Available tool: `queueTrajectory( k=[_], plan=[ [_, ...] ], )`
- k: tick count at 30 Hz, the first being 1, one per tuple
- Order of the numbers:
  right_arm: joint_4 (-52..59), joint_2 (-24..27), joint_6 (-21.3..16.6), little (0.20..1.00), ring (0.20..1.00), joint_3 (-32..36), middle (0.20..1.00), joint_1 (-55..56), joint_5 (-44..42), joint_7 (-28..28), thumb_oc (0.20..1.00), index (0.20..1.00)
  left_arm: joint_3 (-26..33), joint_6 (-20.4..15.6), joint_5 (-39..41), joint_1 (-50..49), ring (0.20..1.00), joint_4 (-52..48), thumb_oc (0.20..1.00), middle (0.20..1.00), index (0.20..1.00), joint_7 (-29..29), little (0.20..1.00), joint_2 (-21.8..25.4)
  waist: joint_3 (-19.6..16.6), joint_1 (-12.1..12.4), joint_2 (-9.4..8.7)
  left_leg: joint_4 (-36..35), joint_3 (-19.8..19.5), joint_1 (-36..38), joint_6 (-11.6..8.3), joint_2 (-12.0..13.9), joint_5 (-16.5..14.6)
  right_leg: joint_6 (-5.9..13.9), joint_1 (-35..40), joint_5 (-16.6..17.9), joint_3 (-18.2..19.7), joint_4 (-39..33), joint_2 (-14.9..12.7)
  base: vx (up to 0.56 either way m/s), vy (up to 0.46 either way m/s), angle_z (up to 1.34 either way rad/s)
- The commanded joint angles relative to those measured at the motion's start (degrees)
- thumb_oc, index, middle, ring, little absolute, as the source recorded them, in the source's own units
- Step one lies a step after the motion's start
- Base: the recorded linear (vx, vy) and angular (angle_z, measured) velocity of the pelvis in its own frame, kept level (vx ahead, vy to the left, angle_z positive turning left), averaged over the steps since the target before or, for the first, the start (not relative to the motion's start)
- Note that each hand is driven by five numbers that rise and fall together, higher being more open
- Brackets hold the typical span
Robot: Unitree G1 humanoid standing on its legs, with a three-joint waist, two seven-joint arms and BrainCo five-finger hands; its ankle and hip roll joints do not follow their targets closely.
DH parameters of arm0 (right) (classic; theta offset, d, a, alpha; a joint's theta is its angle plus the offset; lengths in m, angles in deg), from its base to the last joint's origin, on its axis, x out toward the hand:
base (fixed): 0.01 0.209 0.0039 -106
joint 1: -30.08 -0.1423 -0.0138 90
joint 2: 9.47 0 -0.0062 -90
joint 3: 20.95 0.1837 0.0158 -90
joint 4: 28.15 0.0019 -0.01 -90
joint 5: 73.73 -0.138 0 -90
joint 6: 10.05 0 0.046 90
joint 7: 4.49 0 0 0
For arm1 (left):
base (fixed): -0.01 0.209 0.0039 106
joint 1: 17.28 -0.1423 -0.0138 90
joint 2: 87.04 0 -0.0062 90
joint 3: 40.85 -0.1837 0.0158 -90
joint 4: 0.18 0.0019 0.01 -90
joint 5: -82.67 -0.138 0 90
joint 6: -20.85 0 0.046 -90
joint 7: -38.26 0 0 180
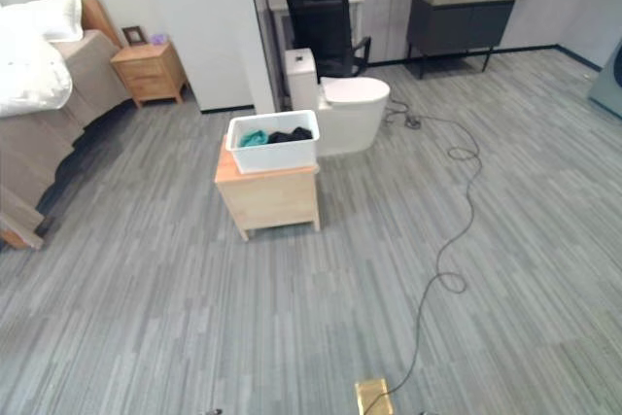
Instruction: Grab the laundry basket,head to the washer,open it,put in the laundry and shut it.
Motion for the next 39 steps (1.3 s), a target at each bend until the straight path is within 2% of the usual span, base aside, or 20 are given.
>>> queueTrajectory(
  k=[1, 39],
  plan=[
    [-3.9, -2.5, 0.0, 1.0, 1.0, -3.4, 1.0, 0.6, 0.0, 1.3, 1.0, 1.0, 0.4, -1.0, -0.4, 2.8, 1.0, 3.2, 1.0, 1.0, 1.0, 0.0, 1.0, 0.9, -0.9, -0.2, -3.38, -0.9, -1.1, -3.5, -1.62, 1.0, -1.0, 5.67, 1.5, -4.0, -1.3, 0.4, -6.4, 0.0, 0.0, 0.0],
    [-4.9, -2.4, 0.4, 1.0, 1.0, -2.8, 1.0, 0.6, 0.4, 1.4, 1.0, 1.0, 1.3, -0.7, -0.4, 2.6, 1.0, 3.7, 1.0, 1.0, 1.0, -0.2, 1.0, 1.3, -0.9, 0.1, -3.5, -0.9, -1.1, -3.3, -1.41, 1.0, -1.2, 5.77, 1.4, -4.0, -1.1, 0.4, -6.4, 0.0, 0.003, 0.0]
  ],
)
